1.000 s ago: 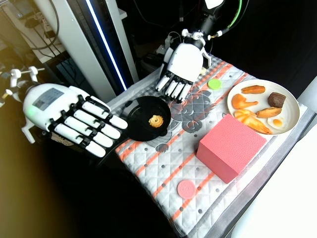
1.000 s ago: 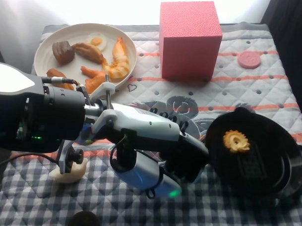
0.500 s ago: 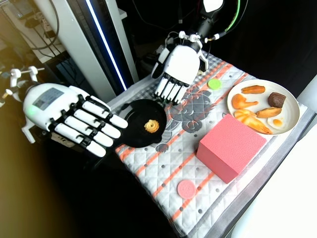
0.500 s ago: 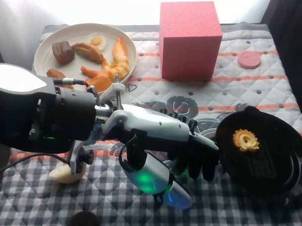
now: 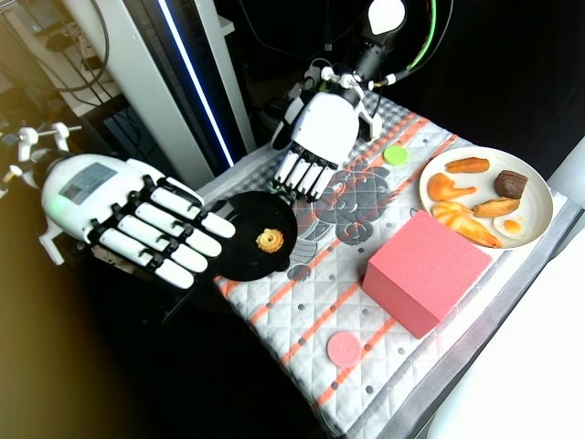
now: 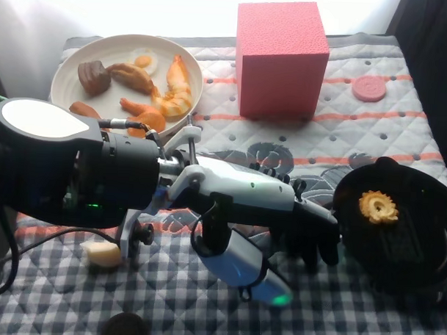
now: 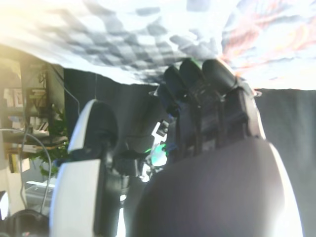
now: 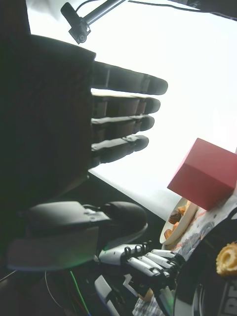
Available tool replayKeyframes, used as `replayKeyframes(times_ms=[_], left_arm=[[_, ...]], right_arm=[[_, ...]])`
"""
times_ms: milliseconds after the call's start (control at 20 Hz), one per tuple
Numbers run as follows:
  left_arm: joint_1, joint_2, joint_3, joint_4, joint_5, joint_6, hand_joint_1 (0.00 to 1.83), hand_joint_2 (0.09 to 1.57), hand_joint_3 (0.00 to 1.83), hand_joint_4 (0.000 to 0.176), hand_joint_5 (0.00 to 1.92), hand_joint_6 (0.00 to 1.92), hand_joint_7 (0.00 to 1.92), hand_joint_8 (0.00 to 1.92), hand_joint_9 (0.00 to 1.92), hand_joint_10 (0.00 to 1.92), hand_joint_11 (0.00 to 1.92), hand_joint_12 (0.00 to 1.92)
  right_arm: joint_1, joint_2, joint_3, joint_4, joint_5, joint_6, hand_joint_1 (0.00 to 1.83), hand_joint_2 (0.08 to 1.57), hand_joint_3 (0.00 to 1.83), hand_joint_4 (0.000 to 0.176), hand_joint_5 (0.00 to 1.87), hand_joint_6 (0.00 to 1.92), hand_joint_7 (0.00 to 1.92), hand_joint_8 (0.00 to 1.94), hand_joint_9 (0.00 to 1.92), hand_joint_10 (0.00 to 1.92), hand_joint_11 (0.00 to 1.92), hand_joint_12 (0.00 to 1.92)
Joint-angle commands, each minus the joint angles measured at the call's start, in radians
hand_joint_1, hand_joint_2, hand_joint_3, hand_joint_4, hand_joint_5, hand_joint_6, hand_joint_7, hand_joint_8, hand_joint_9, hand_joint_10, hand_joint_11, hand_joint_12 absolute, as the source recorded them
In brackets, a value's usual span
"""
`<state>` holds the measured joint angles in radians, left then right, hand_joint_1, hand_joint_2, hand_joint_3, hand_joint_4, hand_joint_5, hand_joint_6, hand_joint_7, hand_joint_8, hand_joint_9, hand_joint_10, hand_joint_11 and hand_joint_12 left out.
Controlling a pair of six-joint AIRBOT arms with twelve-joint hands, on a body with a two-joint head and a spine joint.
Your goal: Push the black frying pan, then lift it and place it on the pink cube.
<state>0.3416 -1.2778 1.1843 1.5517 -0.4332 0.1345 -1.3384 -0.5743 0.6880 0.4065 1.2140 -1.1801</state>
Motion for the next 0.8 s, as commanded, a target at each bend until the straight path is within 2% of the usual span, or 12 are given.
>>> replayKeyframes(times_ms=[0,50,150,300,350,400,450,500,550,600,650,750], left_arm=[[-0.005,-0.002,-0.001,-0.054,-0.037,0.004,0.78,1.22,0.00,0.000,0.19,0.88,0.33,0.79,0.18,1.19,0.00,1.67],[-0.003,-0.002,0.001,-0.057,-0.035,0.005,0.71,1.25,0.01,0.000,0.16,1.06,0.29,1.01,0.20,1.36,0.00,1.78],[0.006,0.011,-0.001,-0.064,-0.034,0.004,0.64,1.26,0.00,0.000,0.21,1.12,0.29,1.08,0.20,1.42,0.01,1.85],[0.019,0.067,-0.019,-0.099,-0.035,0.002,0.59,1.35,0.02,0.000,0.26,1.02,0.32,0.99,0.22,1.10,0.00,1.44],[0.021,0.087,-0.026,-0.119,-0.036,0.008,0.59,1.35,0.02,0.000,0.26,1.02,0.32,0.99,0.22,1.10,0.00,1.44],[0.024,0.099,-0.031,-0.141,-0.037,0.018,0.54,1.47,0.01,0.133,0.32,1.72,0.34,0.77,0.22,0.90,0.00,1.26],[0.030,0.116,-0.039,-0.173,-0.040,0.040,0.52,1.51,0.00,0.153,0.33,1.88,0.42,0.56,0.27,0.71,0.00,1.19],[0.034,0.131,-0.046,-0.196,-0.043,0.057,0.51,1.52,0.00,0.146,0.32,1.91,0.47,0.44,0.30,0.63,0.00,1.19],[0.038,0.150,-0.055,-0.225,-0.047,0.075,0.51,1.52,0.00,0.154,0.32,1.92,0.50,0.39,0.29,0.68,0.00,1.24],[0.044,0.165,-0.062,-0.262,-0.051,0.098,0.60,1.53,0.00,0.039,0.33,1.92,0.53,0.32,0.24,0.80,0.00,1.28],[0.055,0.189,-0.071,-0.336,-0.060,0.148,0.47,1.56,0.08,0.000,0.19,1.25,0.47,0.29,0.20,0.78,0.00,1.27],[0.088,0.244,-0.090,-0.563,-0.095,0.308,0.58,1.57,0.06,0.000,0.28,0.76,0.47,0.14,0.24,0.59,0.00,1.22]], right_arm=[[0.007,0.004,0.006,0.002,0.119,0.003,0.29,1.28,0.00,0.019,0.00,0.00,0.00,0.00,0.00,0.00,0.02,0.01],[0.007,0.004,0.006,0.002,0.119,0.003,0.30,1.28,0.00,0.015,0.00,0.00,0.00,0.00,0.00,0.00,0.01,0.01],[0.006,0.004,0.006,0.002,0.119,0.004,0.30,1.27,0.00,0.015,0.00,0.00,0.00,0.00,0.00,0.00,0.00,0.00],[0.000,0.006,0.005,0.002,0.119,0.016,0.32,1.27,0.00,0.027,0.00,0.00,0.00,0.00,0.00,0.00,0.00,0.00],[-0.004,0.009,0.002,0.002,0.119,0.020,0.32,1.27,0.00,0.027,0.00,0.00,0.00,0.00,0.00,0.00,0.00,0.00],[-0.005,0.012,-0.001,0.005,0.119,0.020,0.33,1.27,0.00,0.035,0.00,0.00,0.00,0.00,0.00,0.00,0.01,0.00],[-0.008,0.015,-0.006,0.009,0.119,0.020,0.34,1.26,0.00,0.042,0.00,0.00,0.00,0.00,0.00,0.00,0.01,0.01],[-0.012,0.018,-0.011,0.015,0.120,0.020,0.36,1.26,0.00,0.053,0.00,0.00,0.00,0.00,0.00,0.00,0.03,0.01],[-0.019,0.023,-0.018,0.022,0.125,0.020,0.38,1.26,0.00,0.047,0.00,0.00,0.00,0.00,0.00,0.00,0.02,0.02],[-0.028,0.028,-0.025,0.029,0.132,0.020,0.41,1.24,0.00,0.041,0.00,0.00,0.00,0.00,0.00,0.00,0.02,0.02],[-0.058,0.037,-0.032,0.047,0.153,0.020,0.43,1.23,0.00,0.046,0.00,0.00,0.00,0.00,0.00,0.00,0.01,0.02],[-0.191,0.056,-0.048,0.106,0.254,0.056,0.49,1.23,0.00,0.027,0.00,0.00,0.00,0.00,0.00,0.00,0.00,0.01]])
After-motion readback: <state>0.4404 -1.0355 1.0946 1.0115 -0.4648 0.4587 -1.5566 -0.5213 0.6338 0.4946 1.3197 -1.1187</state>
